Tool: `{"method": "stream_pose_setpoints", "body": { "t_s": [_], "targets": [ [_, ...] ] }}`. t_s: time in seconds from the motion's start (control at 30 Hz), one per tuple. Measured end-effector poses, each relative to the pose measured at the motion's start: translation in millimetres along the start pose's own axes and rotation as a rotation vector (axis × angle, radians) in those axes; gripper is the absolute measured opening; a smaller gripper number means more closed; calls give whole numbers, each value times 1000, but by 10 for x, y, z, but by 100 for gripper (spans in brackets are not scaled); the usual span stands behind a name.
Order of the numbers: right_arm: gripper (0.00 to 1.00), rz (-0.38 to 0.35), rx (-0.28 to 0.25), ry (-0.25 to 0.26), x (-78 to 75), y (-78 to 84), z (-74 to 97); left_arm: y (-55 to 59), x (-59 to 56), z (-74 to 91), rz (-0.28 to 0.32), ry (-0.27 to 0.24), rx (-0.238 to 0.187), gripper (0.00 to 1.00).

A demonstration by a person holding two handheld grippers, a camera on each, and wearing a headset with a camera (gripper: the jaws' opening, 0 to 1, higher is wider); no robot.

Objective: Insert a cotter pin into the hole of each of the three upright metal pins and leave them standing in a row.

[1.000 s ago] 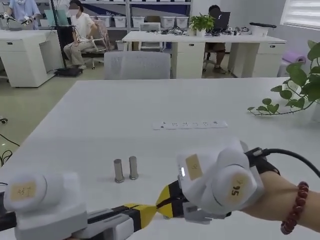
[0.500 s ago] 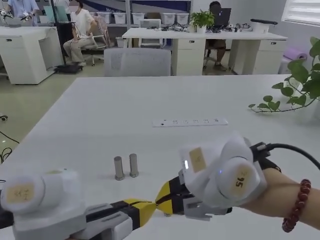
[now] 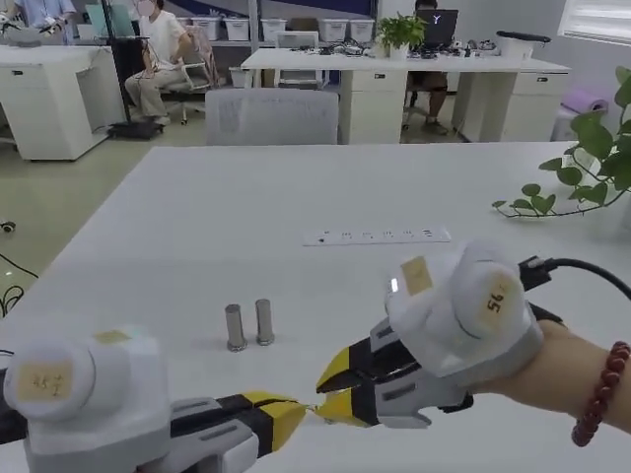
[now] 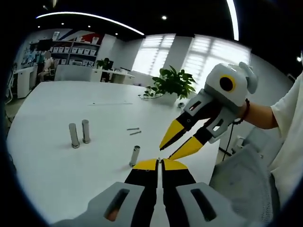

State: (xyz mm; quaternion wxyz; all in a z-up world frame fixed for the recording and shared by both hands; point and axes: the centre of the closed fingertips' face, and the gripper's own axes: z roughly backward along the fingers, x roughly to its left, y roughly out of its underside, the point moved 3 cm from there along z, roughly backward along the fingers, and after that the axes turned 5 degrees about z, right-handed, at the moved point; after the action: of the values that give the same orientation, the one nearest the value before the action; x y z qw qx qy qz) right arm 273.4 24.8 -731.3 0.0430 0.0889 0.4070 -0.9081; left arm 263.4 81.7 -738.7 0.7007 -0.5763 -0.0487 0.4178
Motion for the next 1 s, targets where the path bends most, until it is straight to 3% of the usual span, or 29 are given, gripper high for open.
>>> {"method": "stream_pose_setpoints", "body": {
  "t_s": [0.1,0.27,0.37,0.57,0.67,1.0],
  "targets": [
    [13,-67,-29,-43,15,17,33,6,-3,-2,-27,6,8,0],
    [13,-107,-39,-72,-12,72,87,18,-47,-5,-86,34,28,0],
    [14,-130,-49,-117,24,86,116,38,-81,-5,-130,51,47,0],
    [14,-146,-56,-178,71,129,138,62,-167,-7,-132,111,58,0],
    [15,-180,-75,-246,141,125,155,60,-204,-6,-168,135,58,0],
    [15,-206,-86,-323,198,143,181,103,-330,-2,-223,215,80,0]
  ]
}}
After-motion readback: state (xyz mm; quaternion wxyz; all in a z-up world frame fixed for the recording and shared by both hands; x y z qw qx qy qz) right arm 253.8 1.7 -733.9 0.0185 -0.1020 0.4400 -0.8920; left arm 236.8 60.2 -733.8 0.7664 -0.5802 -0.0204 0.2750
